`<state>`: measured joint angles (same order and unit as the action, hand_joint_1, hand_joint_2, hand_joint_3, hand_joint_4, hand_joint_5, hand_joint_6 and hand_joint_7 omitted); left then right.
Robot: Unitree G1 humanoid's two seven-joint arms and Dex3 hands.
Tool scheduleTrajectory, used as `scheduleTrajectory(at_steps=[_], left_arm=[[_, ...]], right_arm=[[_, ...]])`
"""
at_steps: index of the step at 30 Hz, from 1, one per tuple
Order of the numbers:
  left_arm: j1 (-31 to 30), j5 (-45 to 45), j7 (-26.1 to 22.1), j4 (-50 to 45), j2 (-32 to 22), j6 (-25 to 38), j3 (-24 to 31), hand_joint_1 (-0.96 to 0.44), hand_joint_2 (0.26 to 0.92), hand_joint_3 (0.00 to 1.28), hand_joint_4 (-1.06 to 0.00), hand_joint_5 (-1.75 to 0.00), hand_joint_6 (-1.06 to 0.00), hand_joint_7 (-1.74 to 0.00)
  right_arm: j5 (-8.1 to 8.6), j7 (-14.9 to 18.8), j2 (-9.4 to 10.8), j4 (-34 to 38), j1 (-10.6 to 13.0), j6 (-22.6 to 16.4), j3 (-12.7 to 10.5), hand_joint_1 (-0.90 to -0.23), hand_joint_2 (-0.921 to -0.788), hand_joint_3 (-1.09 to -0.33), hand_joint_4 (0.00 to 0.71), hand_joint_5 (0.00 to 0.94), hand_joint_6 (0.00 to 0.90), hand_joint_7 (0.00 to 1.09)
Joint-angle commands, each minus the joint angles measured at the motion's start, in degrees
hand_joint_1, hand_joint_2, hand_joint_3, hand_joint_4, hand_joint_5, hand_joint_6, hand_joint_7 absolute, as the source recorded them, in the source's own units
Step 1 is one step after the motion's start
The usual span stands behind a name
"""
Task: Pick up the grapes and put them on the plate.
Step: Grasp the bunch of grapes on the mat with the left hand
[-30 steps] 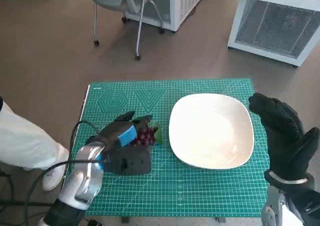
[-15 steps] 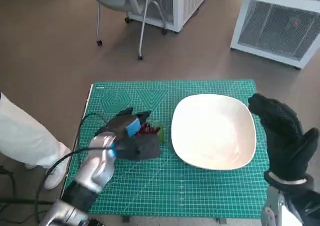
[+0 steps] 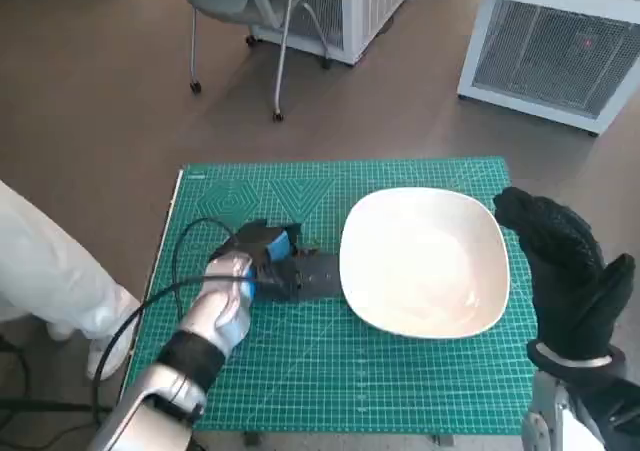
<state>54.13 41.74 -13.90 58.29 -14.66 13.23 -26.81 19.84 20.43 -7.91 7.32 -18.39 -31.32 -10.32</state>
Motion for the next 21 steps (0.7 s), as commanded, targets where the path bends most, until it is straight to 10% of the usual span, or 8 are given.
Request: scheduleTrajectory(at_steps=[1, 15, 18, 21], left_arm=[[-0.11, -0.65, -0.1, 3.29, 0.56, -0.8, -1.04, 0.0, 0.82, 0.02, -0.12, -0.01, -0.29, -0.01], [0.34, -3.08, 2.22, 4.43, 0.16, -2.72, -0.14, 0.0, 0.842, 0.02, -0.21, -0.05, -0.34, -0.02], [-0.29, -2.54, 5.32, 4.6, -0.2, -4.32, -0.74, 0.1, 0.849, 0.08, -0.36, -0.51, -0.42, -0.02], [-1.37, -0.34, 9.73, 4.28, -0.92, -5.82, -2.74, 0.27, 0.775, 0.42, -0.42, -1.18, -0.52, -0.03]], right_arm=[[-0.5, -0.32, -0.11, 0.08, 1.33, 0.53, -0.29, -0.516, -0.921, -0.532, 0.477, 0.0, 0.227, 0.43], [-1.53, -0.17, -0.09, 1.35, 0.52, -0.44, -0.45, -0.528, -0.921, -0.526, 0.478, 0.001, 0.224, 0.44], [-1.66, -0.09, -0.14, 1.52, 0.38, -0.59, -0.47, -0.53, -0.921, -0.525, 0.479, 0.001, 0.223, 0.44], [-1.5, 0.12, -0.21, 1.55, 0.36, -0.65, -0.46, -0.53, -0.921, -0.525, 0.479, 0.001, 0.222, 0.44]])
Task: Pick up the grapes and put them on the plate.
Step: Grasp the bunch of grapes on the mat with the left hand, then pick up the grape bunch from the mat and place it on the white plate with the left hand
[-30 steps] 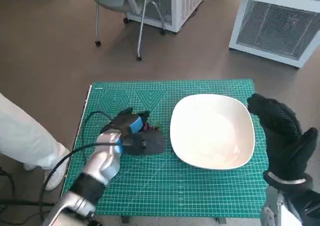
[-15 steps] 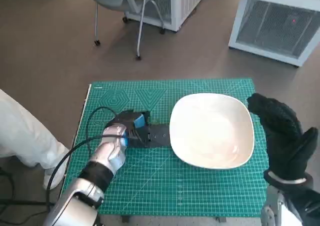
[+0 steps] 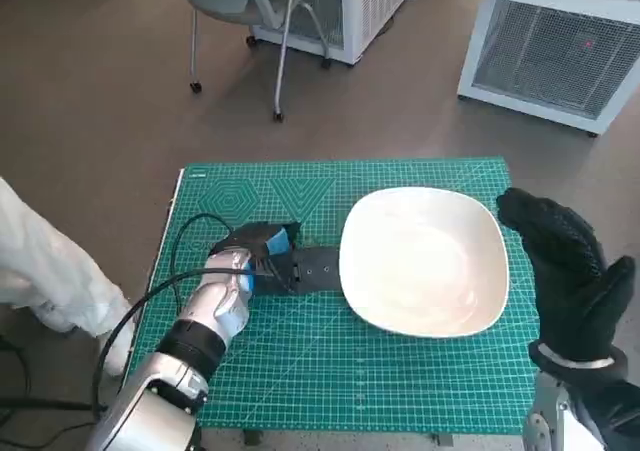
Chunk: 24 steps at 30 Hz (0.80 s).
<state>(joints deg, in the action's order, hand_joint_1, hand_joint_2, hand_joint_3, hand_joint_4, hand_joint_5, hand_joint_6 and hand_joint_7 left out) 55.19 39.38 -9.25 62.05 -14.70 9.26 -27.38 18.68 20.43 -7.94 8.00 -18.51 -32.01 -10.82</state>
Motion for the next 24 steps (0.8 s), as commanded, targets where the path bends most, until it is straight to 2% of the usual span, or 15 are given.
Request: scheduleTrajectory(at_steps=[1, 2, 4, 6, 7, 10, 11, 12, 17, 24], left_arm=[[-2.89, 2.92, 6.61, 0.17, -1.21, -2.33, -2.99, 0.3, 0.739, 0.55, -0.41, -1.35, -0.56, -0.03], [-3.37, 3.8, 8.05, -0.29, -1.57, -2.8, -3.81, 0.33, 0.716, 0.64, -0.4, -1.47, -0.59, -0.04], [-4.07, 4.87, 9.73, -1.34, -2.18, -3.48, -4.87, 0.35, 0.704, 0.73, -0.37, -1.61, -0.65, -0.06], [-4.5, 5.18, 10.08, -2.46, -2.67, -3.88, -5.27, 0.34, 0.719, 0.73, -0.35, -1.66, -0.68, -0.15], [-4.65, 5.15, 9.96, -3.0, -2.89, -4.04, -5.31, 0.3, 0.747, 0.69, -0.34, -1.65, -0.64, -0.32], [-4.99, 4.76, 9.02, -4.56, -3.42, -4.26, -5.08, 0.11, 0.856, 0.45, -0.36, -1.55, -0.48, -1.03], [-5.08, 4.57, 8.59, -5.06, -3.55, -4.23, -4.9, 0.08, 0.878, 0.4, -0.38, -1.51, -0.46, -1.16], [-5.15, 4.34, 8.13, -5.55, -3.67, -4.17, -4.69, 0.05, 0.891, 0.36, -0.39, -1.51, -0.46, -1.21], [-5.61, 3.36, 6.54, -7.51, -4.15, -4.06, -3.69, 0.01, 0.916, 0.26, -0.4, -1.61, -0.55, -1.09], [-6.03, 3.03, 5.36, -9.35, -4.66, -3.6, -3.41, 0.01, 0.92, 0.23, -0.39, -1.64, -0.6, -1.02]], right_arm=[[-0.24, 0.21, -0.19, 0.86, 0.5, 0.03, 0.04, -0.53, -0.921, -0.525, 0.479, 0.001, 0.222, 0.44], [-0.14, 0.3, -0.2, 0.85, 0.53, 0.0, 0.03, -0.53, -0.921, -0.526, 0.479, 0.001, 0.222, 0.44], [0.02, 0.43, -0.24, 0.96, 0.52, -0.06, 0.01, -0.531, -0.921, -0.526, 0.479, 0.001, 0.221, 0.44], [0.12, 0.51, -0.31, 1.2, 0.43, -0.13, -0.04, -0.531, -0.921, -0.526, 0.479, 0.001, 0.221, 0.44], [0.15, 0.52, -0.34, 1.3, 0.38, -0.16, -0.07, -0.531, -0.921, -0.526, 0.479, 0.001, 0.221, 0.44], [0.21, 0.5, -0.36, 1.43, 0.3, -0.2, -0.09, -0.531, -0.921, -0.526, 0.479, 0.001, 0.22, 0.44], [0.21, 0.48, -0.36, 1.45, 0.27, -0.21, -0.08, -0.532, -0.921, -0.526, 0.479, 0.001, 0.22, 0.44], [0.2, 0.47, -0.35, 1.49, 0.22, -0.23, -0.08, -0.532, -0.921, -0.526, 0.479, 0.001, 0.219, 0.44], [0.11, 0.36, -0.3, 1.66, -0.01, -0.31, -0.04, -0.534, -0.921, -0.526, 0.479, 0.001, 0.217, 0.44], [-0.07, 0.2, -0.14, 1.95, -0.31, -0.53, 0.02, -0.532, -0.921, -0.525, 0.479, 0.001, 0.217, 0.44]])
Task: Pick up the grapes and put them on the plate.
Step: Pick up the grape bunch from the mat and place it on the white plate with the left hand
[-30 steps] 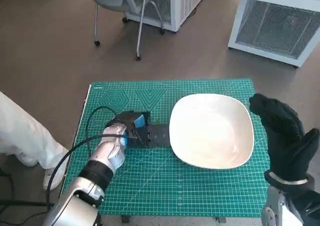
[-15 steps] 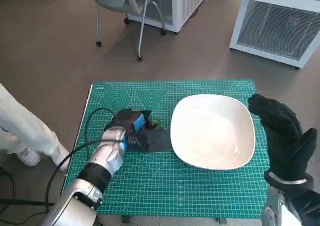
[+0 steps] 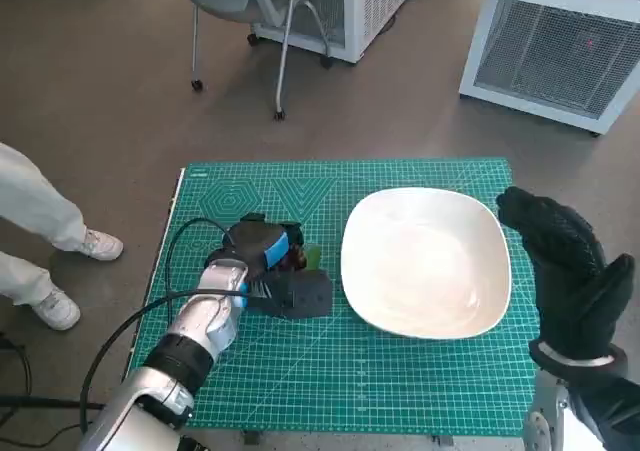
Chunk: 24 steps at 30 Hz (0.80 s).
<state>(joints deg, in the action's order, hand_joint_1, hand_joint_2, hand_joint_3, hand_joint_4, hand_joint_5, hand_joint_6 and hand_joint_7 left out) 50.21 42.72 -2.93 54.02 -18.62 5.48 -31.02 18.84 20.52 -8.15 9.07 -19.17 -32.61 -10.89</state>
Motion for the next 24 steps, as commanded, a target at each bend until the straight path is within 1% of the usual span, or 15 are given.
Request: scheduleTrajectory(at_steps=[1, 15, 24], left_arm=[[-1.13, -0.26, -0.96, -1.52, -0.81, 0.19, 0.21, 0.01, 0.92, 0.23, -0.39, -1.64, -0.61, -1.02], [-1.32, -0.64, -1.42, -2.48, -1.06, 0.14, 0.62, 0.01, 0.92, 0.23, -0.38, -1.65, -0.61, -1.01], [-1.89, -1.13, -2.36, -5.86, -1.96, 0.33, 1.46, 0.01, 0.916, 0.24, -0.38, -1.66, -0.61, -1.02]], right_arm=[[-0.28, 0.08, 0.09, 0.89, 0.34, 0.02, 0.11, -0.531, -0.921, -0.525, 0.479, 0.001, 0.217, 0.44], [-0.01, 0.44, -0.15, 1.08, 0.18, -0.23, 0.12, -0.525, -0.921, -0.528, 0.477, 0.0, 0.215, 0.44], [0.27, 0.77, -0.24, 1.18, 0.1, -0.26, 0.07, -0.528, -0.921, -0.528, 0.476, 0.0, 0.214, 0.45]])
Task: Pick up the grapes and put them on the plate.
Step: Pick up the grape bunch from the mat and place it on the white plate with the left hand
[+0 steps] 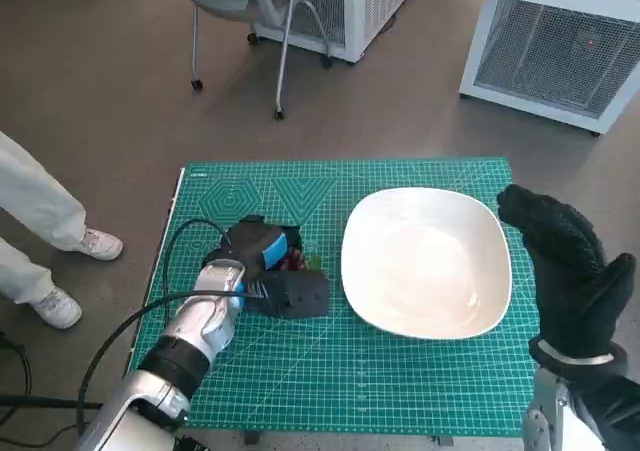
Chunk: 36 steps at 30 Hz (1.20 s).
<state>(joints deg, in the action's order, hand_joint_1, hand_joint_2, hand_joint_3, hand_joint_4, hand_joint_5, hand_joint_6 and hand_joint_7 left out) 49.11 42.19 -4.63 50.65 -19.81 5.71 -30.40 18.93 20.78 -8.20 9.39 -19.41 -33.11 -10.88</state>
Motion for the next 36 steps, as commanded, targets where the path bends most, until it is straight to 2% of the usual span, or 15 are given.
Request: scheduleTrajectory(at_steps=[1, 12, 22, 26, 32, 34, 36], left_arm=[[-0.9, -0.63, -0.75, -2.97, -0.92, 0.12, 0.94, 0.01, 0.913, 0.24, -0.38, -1.65, -0.61, -1.01], [-3.54, -1.04, -3.89, -15.58, -3.92, 1.39, 3.68, 0.0, 0.897, 0.2, -0.49, -1.56, -0.68, -0.94], [-6.81, 1.59, -9.09, -37.02, -6.94, 6.56, 6.75, 0.01, 0.913, 0.13, -0.56, -1.48, -0.7, -0.9], [-7.76, 2.41, -9.52, -43.95, -7.62, 6.9, 7.96, 0.01, 0.911, 0.12, -0.56, -1.48, -0.73, -0.87], [-8.21, 2.41, -9.26, -49.56, -7.5, 6.18, 9.77, 0.0, 0.916, 0.07, -0.65, -1.36, -0.71, -0.92], [-8.17, 2.03, -9.25, -50.57, -7.3, 5.72, 10.36, 0.0, 0.916, 0.06, -0.66, -1.35, -0.72, -0.91], [-8.03, 1.62, -9.37, -51.32, -7.16, 5.18, 10.84, 0.0, 0.917, 0.06, -0.66, -1.31, -0.71, -0.98]], right_arm=[[0.18, 0.55, -0.2, 0.93, 0.29, 0.23, 0.03, -0.528, -0.921, -0.528, 0.476, 0.0, 0.214, 0.45], [0.16, 0.56, -0.2, 1.38, -0.14, 0.08, -0.07, -0.522, -0.921, -0.53, 0.474, 0.0, 0.211, 0.45], [0.07, 0.52, -0.05, 1.62, -0.5, -0.14, 0.0, -0.52, -0.921, -0.531, 0.474, 0.0, 0.209, 0.45], [-0.15, 0.43, 0.06, 1.95, -0.74, -0.38, 0.06, -0.518, -0.921, -0.531, 0.473, 0.0, 0.208, 0.45], [-0.28, 0.36, 0.21, 2.34, -1.0, -0.59, 0.19, -0.518, -0.921, -0.531, 0.465, 0.0, 0.207, 0.46], [-0.35, 0.32, 0.25, 2.45, -1.02, -0.72, 0.19, -0.518, -0.921, -0.531, 0.463, 0.0, 0.207, 0.46], [-0.44, 0.23, 0.28, 2.43, -0.98, -0.82, 0.2, -0.518, -0.921, -0.53, 0.463, 0.0, 0.207, 0.46]])
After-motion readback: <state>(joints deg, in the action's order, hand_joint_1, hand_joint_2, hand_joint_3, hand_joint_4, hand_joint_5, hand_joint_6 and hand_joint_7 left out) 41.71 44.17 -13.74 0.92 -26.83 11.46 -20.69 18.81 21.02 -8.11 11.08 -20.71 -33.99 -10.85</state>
